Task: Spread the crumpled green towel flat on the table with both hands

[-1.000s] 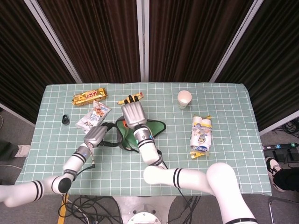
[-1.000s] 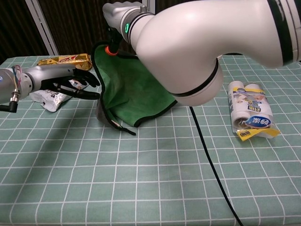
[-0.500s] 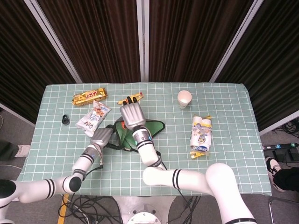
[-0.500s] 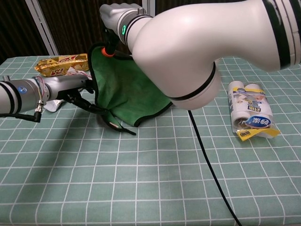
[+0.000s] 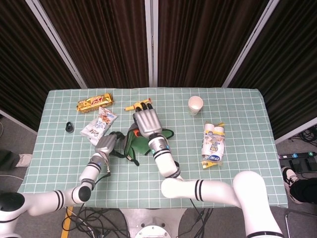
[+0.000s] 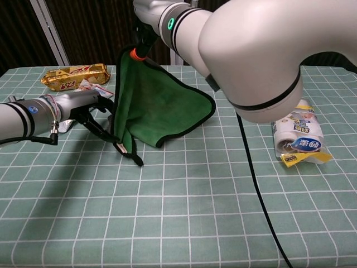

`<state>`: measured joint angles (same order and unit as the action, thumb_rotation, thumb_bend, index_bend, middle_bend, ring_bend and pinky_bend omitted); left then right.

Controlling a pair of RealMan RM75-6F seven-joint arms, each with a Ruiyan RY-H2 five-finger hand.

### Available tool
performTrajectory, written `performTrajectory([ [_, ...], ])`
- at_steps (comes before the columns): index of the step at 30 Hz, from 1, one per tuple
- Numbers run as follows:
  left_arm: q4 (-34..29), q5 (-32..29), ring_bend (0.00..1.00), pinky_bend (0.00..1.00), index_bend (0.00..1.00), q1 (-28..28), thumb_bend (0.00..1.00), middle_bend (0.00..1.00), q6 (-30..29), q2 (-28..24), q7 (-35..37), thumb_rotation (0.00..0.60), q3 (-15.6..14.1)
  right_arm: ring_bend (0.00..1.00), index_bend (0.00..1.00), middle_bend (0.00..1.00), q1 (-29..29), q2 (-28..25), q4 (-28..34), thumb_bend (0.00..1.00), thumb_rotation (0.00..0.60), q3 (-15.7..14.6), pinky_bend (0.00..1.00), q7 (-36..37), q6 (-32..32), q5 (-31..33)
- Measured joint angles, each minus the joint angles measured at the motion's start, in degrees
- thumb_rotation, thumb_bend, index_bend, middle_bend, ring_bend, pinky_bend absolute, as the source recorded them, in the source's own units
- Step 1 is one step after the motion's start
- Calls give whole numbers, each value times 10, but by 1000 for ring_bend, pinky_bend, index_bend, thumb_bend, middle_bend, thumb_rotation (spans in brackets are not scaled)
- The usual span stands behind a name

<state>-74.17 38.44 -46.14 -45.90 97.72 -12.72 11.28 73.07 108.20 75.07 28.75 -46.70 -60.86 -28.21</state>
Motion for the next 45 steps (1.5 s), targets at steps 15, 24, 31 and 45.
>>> performTrajectory([
  [15, 30, -10, 220, 399, 576, 6, 244, 353, -30, 34, -7, 600, 20, 110, 688, 275, -24, -41, 44, 640, 571, -14, 152, 28, -3, 3],
  [24, 23, 23, 265, 419, 691, 22, 460, 441, -49, 30, 15, 600, 29, 111, 688, 276, -34, -54, 54, 639, 570, -30, 152, 34, -1, 4],
  [31, -8, 53, 265, 418, 642, 39, 566, 441, -54, -6, 23, 600, 24, 112, 688, 276, -46, -73, 64, 640, 568, -44, 152, 41, -6, -12],
  [45, -52, 111, 265, 419, 353, 62, 382, 391, -45, -46, 66, 600, 17, 116, 688, 277, -56, -80, 69, 639, 571, -61, 153, 51, -1, -18],
])
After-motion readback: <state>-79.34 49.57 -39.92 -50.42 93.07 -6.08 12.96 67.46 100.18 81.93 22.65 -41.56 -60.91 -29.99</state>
